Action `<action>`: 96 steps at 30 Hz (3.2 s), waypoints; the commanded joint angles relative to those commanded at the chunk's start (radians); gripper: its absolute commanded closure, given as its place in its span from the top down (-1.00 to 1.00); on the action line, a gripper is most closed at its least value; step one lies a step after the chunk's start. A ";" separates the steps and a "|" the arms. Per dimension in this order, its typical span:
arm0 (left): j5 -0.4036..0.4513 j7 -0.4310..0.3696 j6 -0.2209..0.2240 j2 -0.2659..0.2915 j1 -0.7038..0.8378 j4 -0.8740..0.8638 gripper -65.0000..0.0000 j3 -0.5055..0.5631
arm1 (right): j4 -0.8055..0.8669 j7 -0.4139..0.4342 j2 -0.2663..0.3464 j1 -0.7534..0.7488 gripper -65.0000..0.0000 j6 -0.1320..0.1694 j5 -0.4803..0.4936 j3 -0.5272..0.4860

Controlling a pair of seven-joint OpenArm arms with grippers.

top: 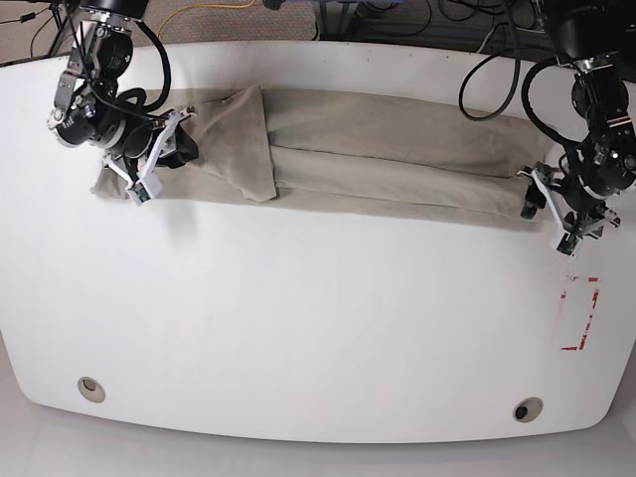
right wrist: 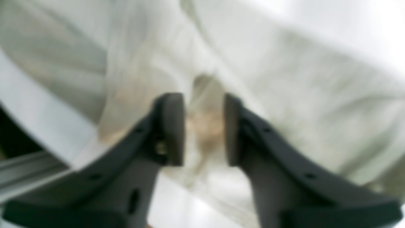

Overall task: Layout the t-shirt on the table in an organized manner, then fold the t-shirt properly
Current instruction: 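Grasp the folded shirt end with the right gripper and fold it inward, then grasp the shirt end with the left gripper and drag it toward the right gripper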

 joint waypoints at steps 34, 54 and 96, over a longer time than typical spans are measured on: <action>-0.230 0.114 -0.007 0.031 -0.025 -0.354 0.18 -0.192 | -0.275 0.307 -0.005 0.097 -0.83 0.000 -0.470 -0.002; -0.236 0.117 -0.007 0.066 -0.068 -0.431 -0.91 -0.061 | -0.267 0.305 -0.008 0.097 -0.84 0.000 -0.468 -0.002; -0.258 0.478 0.020 0.473 -0.157 0.095 -0.97 0.169 | -0.233 0.301 -0.043 0.103 -0.84 0.000 -0.468 -0.002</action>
